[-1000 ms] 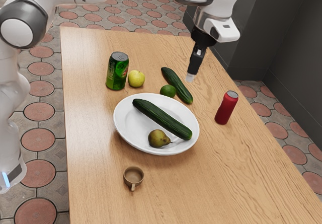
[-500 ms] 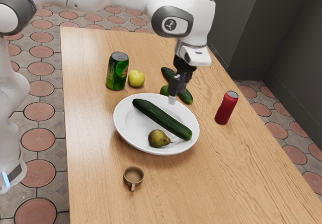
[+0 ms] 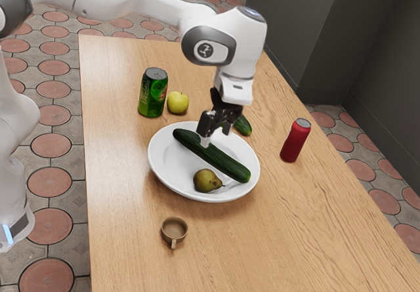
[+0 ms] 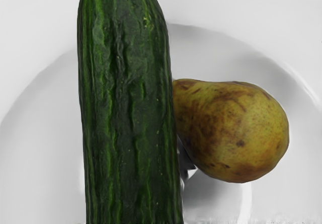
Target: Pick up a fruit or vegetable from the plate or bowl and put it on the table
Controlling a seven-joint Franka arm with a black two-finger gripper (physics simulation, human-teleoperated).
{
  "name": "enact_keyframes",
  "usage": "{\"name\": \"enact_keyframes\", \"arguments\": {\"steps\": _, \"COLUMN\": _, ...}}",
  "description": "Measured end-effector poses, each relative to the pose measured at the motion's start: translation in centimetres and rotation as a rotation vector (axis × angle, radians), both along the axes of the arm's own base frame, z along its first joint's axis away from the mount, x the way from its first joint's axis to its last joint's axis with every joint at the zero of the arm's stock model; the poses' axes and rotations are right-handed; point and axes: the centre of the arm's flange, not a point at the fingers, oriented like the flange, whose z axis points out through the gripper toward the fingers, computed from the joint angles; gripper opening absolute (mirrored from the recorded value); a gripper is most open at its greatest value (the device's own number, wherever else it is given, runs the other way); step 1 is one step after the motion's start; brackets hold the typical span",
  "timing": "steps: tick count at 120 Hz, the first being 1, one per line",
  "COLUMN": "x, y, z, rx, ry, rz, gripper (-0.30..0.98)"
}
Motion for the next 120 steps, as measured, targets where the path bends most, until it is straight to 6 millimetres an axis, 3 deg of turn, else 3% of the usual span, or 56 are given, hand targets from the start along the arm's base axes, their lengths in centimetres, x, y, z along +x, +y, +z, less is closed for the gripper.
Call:
{"name": "enact_keyframes", "arguments": {"steps": 47, "x": -0.5, "y": 0.1, "z": -2.7, "rx": 0.012, "ry": 0.018, "rz": -0.064, "gripper": 0.69}}
{"name": "enact_keyframes", "arguments": {"steps": 120, "x": -0.6, "y": 0.3, "z": -4.5, "rx": 0.031, "ry": 0.021, "rz": -0.102, "gripper": 0.69}}
